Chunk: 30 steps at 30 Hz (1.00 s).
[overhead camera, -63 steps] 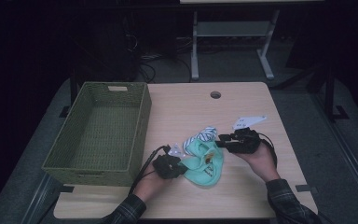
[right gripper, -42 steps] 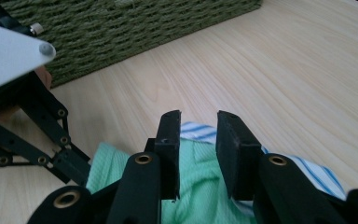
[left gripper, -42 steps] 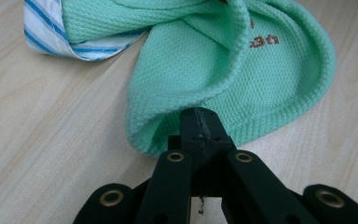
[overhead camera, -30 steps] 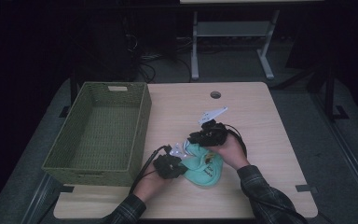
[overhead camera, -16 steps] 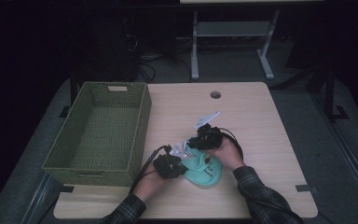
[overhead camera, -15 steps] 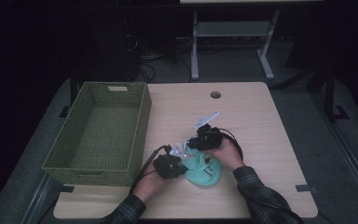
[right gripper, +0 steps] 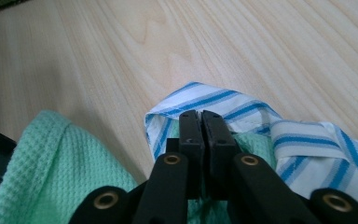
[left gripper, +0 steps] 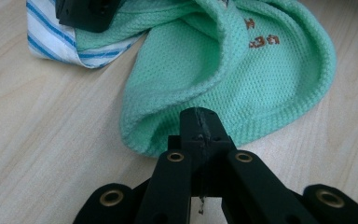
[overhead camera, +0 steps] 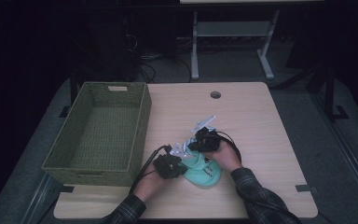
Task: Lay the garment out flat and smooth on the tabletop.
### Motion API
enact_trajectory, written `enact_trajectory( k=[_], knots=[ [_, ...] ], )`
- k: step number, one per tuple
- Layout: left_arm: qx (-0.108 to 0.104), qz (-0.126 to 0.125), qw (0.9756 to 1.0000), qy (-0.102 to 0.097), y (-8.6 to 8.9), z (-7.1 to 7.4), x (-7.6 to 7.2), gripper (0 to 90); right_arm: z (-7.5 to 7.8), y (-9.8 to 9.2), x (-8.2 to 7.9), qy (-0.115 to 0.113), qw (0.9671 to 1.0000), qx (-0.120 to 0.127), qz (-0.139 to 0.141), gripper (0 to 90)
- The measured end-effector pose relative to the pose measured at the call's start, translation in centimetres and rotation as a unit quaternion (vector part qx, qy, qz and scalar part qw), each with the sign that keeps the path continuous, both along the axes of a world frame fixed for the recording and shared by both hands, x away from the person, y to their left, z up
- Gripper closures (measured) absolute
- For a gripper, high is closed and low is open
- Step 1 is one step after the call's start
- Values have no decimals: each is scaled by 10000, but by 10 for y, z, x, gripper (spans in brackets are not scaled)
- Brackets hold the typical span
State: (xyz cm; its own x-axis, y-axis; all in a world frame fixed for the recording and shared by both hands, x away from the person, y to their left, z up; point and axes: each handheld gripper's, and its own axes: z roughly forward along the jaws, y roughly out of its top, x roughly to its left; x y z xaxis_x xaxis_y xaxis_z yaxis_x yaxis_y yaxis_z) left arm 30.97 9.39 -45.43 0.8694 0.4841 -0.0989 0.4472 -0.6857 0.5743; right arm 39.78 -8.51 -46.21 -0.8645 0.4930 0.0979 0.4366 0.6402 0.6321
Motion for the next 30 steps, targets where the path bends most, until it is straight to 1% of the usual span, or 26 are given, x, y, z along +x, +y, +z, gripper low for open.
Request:
enact_trajectory(
  k=[2, 3, 5, 6, 8, 10, 11, 12, 15, 17, 18, 21, 27, 30],
  knots=[
    [2, 2, 10000, 0, 0, 0, 0, 896, 0, 0, 0, -38, 10000, -10, 28, 886],
    [-39, 43, 10000, 2, -1, 0, -1, 896, 1, 0, 0, -42, 10000, -4, 28, 887],
    [-35, 37, 10000, 0, -1, 0, 0, 896, 6, -1, 0, -71, 9999, 84, -42, 889],
    [-33, 35, 10000, 4, -1, 0, 0, 896, 6, -1, 0, -71, 9999, 84, -42, 889],
    [7, -1, 10000, -1, 0, 0, 0, 896, 9, -3, 2, -156, 9998, 99, -66, 889],
    [-12, 27, 10000, -8, -1, 0, 0, 897, 14, -5, 4, -212, 9996, 135, -100, 890],
    [40, -11, 10000, -17, 0, 0, 0, 896, 16, -6, 5, -205, 9995, 170, -142, 891],
    [12, 7, 10000, -7, -1, 0, 0, 896, 22, -8, 8, -212, 9992, 248, -245, 892],
    [-32, 35, 10000, -1, -1, 0, 0, 897, 25, -10, 10, -251, 9989, 267, -294, 892],
    [-4, 19, 10000, -9, -1, 0, 0, 896, 29, -13, 13, -287, 9986, 275, -340, 892],
    [-43, 49, 10000, -35, -1, 0, -1, 896, 30, -13, 15, -323, 9985, 273, -353, 892],
    [-31, 34, 10000, -22, -1, 0, 0, 896, 35, -18, 21, -409, 9975, 358, -456, 893],
    [-31, 45, 10000, -21, -1, 0, -1, 896, 43, -27, 30, -554, 9948, 428, -738, 893],
    [-32, 45, 10000, -16, -1, 0, -1, 897, 45, -30, 36, -568, 9937, 443, -859, 893]
  ],
)
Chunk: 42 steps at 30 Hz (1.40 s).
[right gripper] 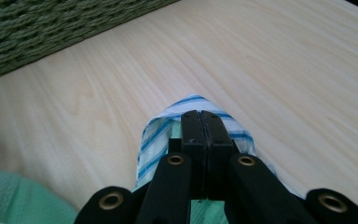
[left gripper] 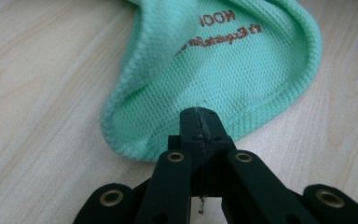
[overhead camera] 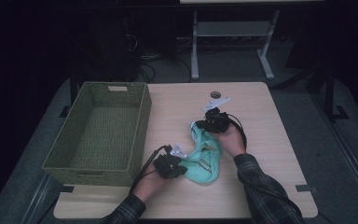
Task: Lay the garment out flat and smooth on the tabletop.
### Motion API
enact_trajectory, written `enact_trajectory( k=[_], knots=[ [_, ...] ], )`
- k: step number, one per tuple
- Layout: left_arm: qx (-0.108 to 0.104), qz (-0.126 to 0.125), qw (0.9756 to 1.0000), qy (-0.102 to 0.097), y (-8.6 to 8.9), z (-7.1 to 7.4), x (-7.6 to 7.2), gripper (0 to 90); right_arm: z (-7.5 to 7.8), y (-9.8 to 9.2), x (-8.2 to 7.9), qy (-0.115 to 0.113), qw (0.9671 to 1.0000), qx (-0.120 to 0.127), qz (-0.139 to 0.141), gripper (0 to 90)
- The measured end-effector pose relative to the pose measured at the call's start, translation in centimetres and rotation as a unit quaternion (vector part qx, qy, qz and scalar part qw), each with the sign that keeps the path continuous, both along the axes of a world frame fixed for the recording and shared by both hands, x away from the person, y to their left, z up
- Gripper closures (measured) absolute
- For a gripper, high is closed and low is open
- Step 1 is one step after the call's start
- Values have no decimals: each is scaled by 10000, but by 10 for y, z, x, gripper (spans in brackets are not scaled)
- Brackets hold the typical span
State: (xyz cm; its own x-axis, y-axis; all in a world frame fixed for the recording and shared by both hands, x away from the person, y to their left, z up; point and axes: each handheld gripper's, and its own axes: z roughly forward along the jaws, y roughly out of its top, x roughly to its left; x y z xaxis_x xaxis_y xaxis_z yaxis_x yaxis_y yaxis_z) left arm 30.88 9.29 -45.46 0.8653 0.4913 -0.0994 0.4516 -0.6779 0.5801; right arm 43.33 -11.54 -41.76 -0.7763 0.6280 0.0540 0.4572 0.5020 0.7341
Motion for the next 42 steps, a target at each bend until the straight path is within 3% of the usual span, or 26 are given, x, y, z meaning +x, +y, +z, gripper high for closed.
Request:
enact_trajectory(
  k=[13, 21, 23, 31, 42],
  knots=[
    [36, -5, 10000, 33, 1, 1, -1, 897, 1, -14, 27, -101, 9986, -91, -505, 894],
    [-27, 44, 10000, 44, 0, 0, -1, 897, -10, -23, 43, -36, 9960, -193, -866, 894],
    [-42, 52, 10000, 71, 0, 0, -2, 896, -13, -27, 45, 32, 9956, -102, -927, 893],
    [27, -17, 10000, 79, 2, 1, 0, 896, -7, -32, 37, 9, 9970, 159, -758, 785],
    [-14, -3, 10000, 84, 2, 0, 1, 896, 7, -61, 14, -79, 9970, 249, -728, 780]
  ],
)
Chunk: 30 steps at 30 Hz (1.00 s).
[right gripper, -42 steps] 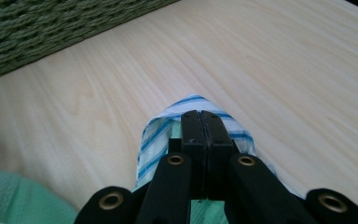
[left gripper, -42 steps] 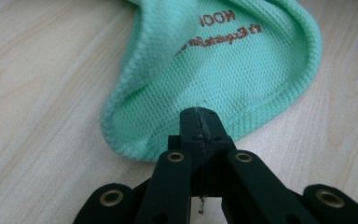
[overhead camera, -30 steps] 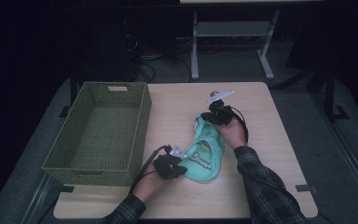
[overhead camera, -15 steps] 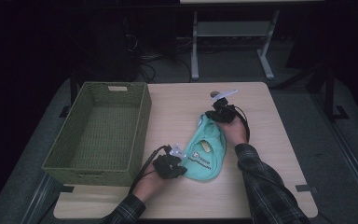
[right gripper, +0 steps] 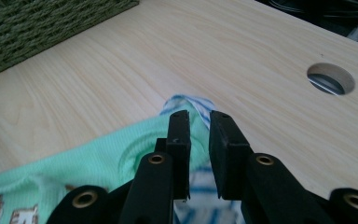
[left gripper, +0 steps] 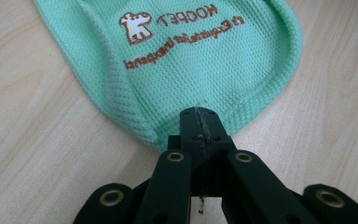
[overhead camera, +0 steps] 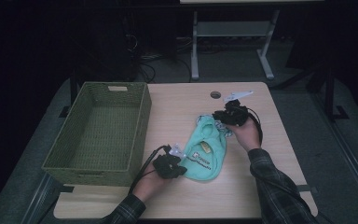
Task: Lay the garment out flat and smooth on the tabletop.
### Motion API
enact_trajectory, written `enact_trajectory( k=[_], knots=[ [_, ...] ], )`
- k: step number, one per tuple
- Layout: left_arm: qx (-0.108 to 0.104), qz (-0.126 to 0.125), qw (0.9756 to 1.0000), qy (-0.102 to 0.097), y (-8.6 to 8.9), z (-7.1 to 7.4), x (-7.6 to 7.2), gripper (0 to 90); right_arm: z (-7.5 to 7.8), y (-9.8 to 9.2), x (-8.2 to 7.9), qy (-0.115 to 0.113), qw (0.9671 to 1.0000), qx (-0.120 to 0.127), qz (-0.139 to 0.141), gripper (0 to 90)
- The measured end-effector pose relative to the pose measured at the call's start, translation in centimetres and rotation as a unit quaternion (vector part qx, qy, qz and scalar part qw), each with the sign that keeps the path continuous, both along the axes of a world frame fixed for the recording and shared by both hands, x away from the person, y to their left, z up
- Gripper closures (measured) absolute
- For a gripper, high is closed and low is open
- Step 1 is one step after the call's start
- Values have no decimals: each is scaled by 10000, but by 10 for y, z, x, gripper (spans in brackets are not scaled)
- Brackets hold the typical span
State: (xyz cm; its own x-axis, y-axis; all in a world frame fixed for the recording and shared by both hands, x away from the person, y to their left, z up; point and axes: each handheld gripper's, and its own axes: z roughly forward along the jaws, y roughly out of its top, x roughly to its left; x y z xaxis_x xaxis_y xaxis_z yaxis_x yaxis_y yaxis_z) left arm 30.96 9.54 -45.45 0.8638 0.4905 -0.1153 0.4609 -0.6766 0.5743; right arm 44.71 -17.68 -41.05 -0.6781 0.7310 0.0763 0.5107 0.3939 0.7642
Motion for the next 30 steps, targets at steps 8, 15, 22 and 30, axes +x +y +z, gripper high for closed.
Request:
enact_trajectory(
  k=[8, 15, 22, 30],
  knots=[
    [-79, 64, 9999, 17, -1, -1, -1, 897, -8, -32, -15, 44, 9998, -13, -175, 819],
    [-63, 24, 10000, 30, 1, -1, 1, 896, -26, -50, -20, 247, 9991, -76, -330, 826],
    [-28, -21, 10000, 26, 1, 0, 1, 896, -43, -48, -21, 445, 9985, -75, -297, 814],
    [-35, -4, 10000, 41, 1, 0, 1, 896, -46, -30, -19, 476, 9987, -45, -173, 762]
  ],
)
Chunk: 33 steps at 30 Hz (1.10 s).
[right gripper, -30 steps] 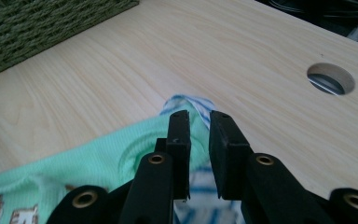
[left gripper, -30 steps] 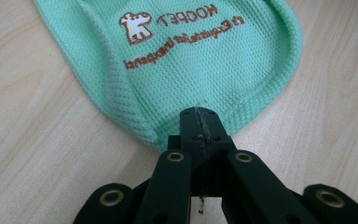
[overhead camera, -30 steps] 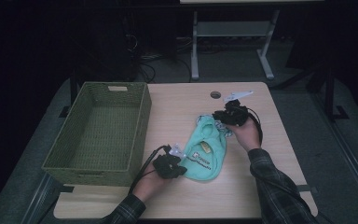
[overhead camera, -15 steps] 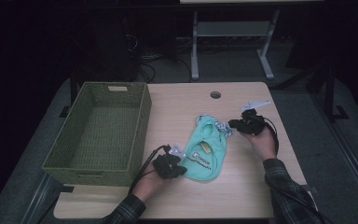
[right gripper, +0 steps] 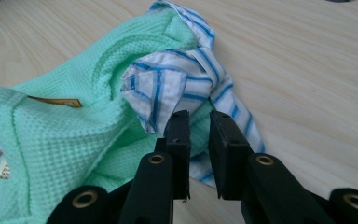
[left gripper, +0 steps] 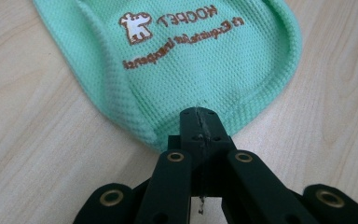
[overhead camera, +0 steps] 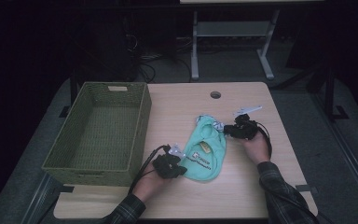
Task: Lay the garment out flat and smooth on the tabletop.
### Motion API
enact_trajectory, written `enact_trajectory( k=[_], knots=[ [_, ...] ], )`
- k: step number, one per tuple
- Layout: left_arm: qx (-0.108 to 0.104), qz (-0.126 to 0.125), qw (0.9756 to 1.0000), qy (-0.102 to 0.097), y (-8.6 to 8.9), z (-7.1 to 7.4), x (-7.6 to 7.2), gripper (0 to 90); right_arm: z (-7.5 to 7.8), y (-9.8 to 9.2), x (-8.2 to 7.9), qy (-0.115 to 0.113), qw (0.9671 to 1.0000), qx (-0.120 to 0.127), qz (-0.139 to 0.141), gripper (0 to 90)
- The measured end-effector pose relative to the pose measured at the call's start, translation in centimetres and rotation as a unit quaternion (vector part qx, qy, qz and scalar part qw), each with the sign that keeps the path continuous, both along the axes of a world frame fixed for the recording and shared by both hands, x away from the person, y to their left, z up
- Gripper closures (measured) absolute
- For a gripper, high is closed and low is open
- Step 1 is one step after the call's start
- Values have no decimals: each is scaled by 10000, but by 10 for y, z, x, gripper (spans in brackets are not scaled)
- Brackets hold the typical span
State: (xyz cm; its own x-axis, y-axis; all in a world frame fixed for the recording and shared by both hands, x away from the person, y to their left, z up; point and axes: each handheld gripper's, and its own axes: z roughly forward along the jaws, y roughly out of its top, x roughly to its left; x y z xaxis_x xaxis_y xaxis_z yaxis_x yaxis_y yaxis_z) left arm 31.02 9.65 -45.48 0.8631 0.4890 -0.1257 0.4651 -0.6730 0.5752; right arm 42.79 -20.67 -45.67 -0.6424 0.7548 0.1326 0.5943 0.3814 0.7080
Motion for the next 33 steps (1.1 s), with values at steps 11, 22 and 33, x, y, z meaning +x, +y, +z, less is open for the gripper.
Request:
enact_trajectory(
  k=[11, 22, 33],
  knots=[
    [-3, -7, 10000, -2, 0, 0, 0, 896, -15, 9, 5, 62, 9999, -139, 74, 835],
    [25, -39, 10000, -45, 0, 0, 0, 896, -3, -1, 4, -161, 9993, -332, -13, 898],
    [-125, -21, 9999, 89, 0, 0, 1, 837, -8, -19, 8, -42, 9991, -383, -198, 886]
  ],
)
